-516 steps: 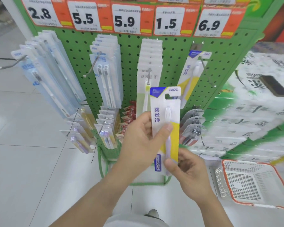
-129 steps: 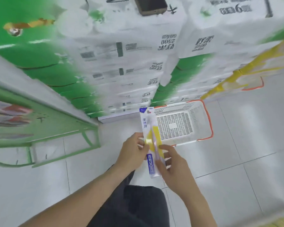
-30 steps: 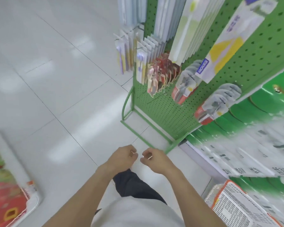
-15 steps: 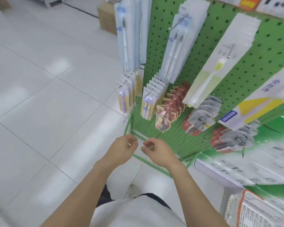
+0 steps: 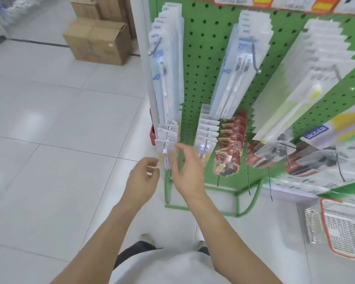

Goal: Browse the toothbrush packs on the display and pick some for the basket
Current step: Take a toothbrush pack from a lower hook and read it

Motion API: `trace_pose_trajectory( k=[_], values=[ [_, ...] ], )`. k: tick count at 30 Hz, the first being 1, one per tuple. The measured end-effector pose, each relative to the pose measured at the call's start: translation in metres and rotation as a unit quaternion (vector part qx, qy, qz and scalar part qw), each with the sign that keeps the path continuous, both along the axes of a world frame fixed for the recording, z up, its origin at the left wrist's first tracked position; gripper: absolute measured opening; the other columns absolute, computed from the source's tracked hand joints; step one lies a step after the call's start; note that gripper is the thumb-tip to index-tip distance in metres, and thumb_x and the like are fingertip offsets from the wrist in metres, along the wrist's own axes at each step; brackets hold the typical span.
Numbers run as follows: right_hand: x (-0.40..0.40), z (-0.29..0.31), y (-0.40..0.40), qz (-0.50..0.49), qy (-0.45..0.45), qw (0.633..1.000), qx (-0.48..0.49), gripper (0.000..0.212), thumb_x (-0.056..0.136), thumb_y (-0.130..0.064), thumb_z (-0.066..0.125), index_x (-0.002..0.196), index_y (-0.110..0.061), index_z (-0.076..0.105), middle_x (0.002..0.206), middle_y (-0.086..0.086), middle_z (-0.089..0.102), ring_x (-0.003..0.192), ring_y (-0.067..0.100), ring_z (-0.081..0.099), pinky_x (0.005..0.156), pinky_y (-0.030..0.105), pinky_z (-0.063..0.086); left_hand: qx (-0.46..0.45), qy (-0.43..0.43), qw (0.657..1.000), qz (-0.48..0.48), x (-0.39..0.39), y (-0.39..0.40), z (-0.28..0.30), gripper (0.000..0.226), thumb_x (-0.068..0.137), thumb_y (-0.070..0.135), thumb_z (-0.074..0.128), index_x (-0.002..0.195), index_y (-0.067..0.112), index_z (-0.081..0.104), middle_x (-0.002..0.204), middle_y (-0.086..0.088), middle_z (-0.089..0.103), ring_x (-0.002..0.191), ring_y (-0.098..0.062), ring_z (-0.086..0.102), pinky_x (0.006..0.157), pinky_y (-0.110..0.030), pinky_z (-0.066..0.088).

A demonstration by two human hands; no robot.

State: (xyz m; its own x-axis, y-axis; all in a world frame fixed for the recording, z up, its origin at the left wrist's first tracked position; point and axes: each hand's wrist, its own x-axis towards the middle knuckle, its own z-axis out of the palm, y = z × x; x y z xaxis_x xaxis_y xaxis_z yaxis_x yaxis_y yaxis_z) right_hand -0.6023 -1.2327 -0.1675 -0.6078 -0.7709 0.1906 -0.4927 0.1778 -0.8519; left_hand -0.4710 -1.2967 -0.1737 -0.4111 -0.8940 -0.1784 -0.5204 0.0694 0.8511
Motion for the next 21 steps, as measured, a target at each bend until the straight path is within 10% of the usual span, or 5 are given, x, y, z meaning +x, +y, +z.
trace_pose_trajectory(
  k=[5,10,21],
  values=[
    [0.001,0.006,-0.034,-0.045,-0.024,0.998,0.027,0.034,0.099,-0.012,0.056,0.133,-0.017,0.059,0.130,-0.004,0.061,0.118,0.011,0.057,0.100,0.026,0.046,-0.028,0.115,0.992,-0.037,-0.016,-0.039,0.017,0.041,0.100,0.019,0.057,0.130,0.045,0.046,0.131,0.027,0.050,0.118,0.000,0.056,0.093,-0.025,0.049],
    [0.003,0.004,-0.041,-0.085,-0.067,0.994,0.029,0.019,0.097,-0.007,0.058,0.110,-0.016,0.069,0.105,-0.004,0.068,0.086,-0.005,0.059,0.076,0.007,0.042,-0.061,0.078,0.995,-0.035,-0.029,-0.060,0.017,0.017,0.097,0.017,0.063,0.113,0.024,0.066,0.111,0.011,0.069,0.099,-0.001,0.065,0.092,-0.032,0.054],
    [0.005,0.009,-0.029,-0.058,-0.112,0.992,-0.017,0.020,0.095,-0.003,0.063,0.097,-0.020,0.073,0.098,-0.006,0.071,0.092,-0.002,0.063,0.078,0.006,0.044,-0.033,0.074,0.996,-0.042,-0.012,-0.058,0.020,0.016,0.096,0.010,0.062,0.090,0.024,0.067,0.088,0.015,0.072,0.086,-0.003,0.067,0.074,-0.013,0.049]
  ],
)
